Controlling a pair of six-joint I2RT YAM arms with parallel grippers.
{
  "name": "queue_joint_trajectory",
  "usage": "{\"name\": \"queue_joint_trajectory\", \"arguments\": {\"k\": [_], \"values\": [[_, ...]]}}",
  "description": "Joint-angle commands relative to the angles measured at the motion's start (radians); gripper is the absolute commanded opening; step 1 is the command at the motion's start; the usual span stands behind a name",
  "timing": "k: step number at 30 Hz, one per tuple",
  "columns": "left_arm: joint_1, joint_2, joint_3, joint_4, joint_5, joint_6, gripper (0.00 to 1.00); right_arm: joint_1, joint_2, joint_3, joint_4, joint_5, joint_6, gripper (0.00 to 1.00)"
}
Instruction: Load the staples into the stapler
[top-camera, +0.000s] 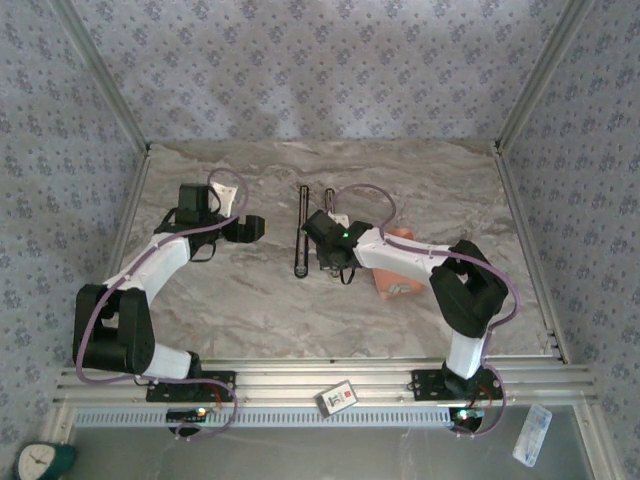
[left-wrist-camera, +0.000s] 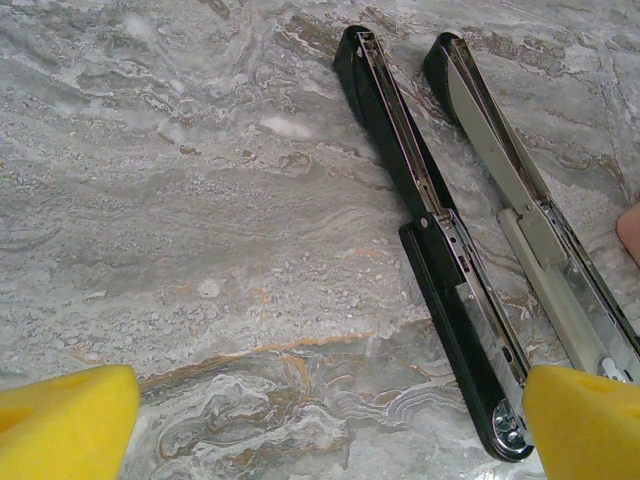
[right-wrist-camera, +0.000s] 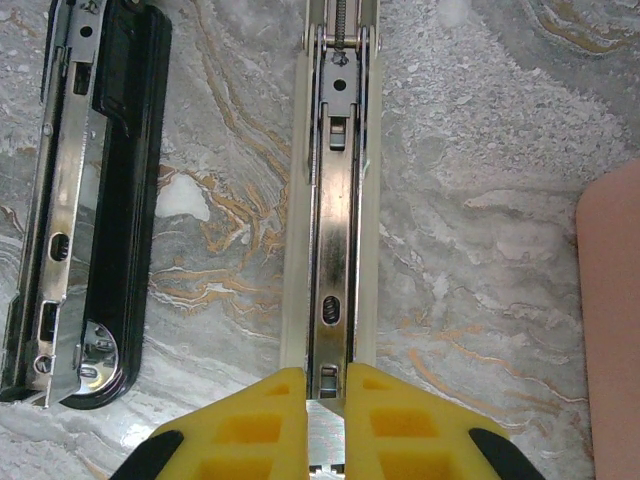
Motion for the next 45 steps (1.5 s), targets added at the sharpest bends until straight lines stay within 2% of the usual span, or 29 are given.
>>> {"name": "queue_joint_trajectory", "arguments": {"k": [1, 18, 45], "values": [[-0.006, 0.003, -0.005, 0.024, 0.019, 0.004, 0.98, -0.002, 0.015, 0.008, -0.025, 0.000, 0.002, 0.12], [-0.007, 0.008, -0.005, 0.022, 0.019, 0.005, 0.98, 0.001, 0.032, -0.004, -0.031, -0.012, 0.011, 0.12], [-0.009, 0.006, -0.003, 0.023, 0.019, 0.006, 0.98, 0.013, 0.014, -0.001, -0.035, 0.036, 0.004, 0.11]]}}
